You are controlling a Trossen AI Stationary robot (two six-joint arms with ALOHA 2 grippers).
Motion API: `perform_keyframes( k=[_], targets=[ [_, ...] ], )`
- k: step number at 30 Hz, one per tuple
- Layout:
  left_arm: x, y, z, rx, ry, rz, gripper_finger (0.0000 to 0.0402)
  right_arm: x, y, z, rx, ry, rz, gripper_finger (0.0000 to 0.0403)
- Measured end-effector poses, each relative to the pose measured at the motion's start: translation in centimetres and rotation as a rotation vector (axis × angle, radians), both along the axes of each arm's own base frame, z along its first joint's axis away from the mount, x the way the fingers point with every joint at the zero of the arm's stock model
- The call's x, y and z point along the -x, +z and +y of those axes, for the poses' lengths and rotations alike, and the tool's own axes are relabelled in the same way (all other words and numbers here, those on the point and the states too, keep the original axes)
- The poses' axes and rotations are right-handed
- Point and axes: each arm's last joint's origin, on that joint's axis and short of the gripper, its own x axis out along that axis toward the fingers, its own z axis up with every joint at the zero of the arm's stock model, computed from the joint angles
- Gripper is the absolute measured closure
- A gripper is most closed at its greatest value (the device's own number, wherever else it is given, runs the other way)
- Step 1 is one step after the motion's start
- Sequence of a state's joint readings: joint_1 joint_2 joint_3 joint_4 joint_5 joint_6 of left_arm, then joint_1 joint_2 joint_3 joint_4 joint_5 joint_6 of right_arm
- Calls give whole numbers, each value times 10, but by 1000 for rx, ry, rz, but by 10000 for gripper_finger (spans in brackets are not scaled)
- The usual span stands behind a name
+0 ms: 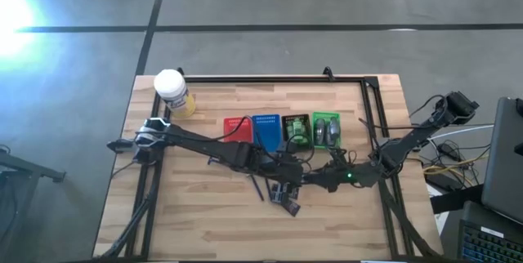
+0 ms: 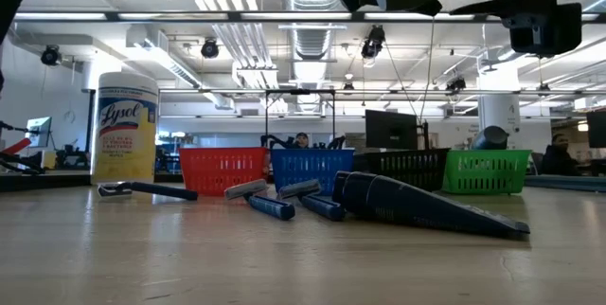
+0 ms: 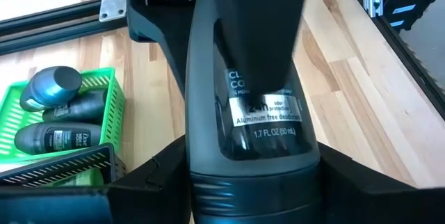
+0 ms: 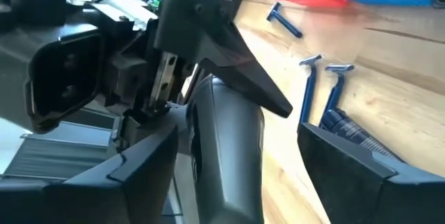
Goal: Pick & Place Travel size toiletries
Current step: Put the deodorant into the green basket
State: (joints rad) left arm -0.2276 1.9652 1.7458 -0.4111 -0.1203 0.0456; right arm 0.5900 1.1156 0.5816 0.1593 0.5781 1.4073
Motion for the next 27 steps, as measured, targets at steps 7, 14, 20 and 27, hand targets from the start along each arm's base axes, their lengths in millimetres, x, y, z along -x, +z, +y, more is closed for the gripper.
perform_keyframes(
  k=[7, 14, 20, 27],
  targets=[
    [0, 0, 0, 0, 4, -3, 194, 0, 0, 0, -4, -1, 0, 165],
    [0, 0, 1, -6, 12, -3, 194, 0, 0, 1, -18, 7, 0, 210],
    [0, 0, 1, -7, 11, -2, 182, 0, 0, 1, -12, 16, 2, 256],
    [0, 3, -1, 17, 22, -13, 103, 2, -5, -1, -2, 2, 46, 282]
  ],
)
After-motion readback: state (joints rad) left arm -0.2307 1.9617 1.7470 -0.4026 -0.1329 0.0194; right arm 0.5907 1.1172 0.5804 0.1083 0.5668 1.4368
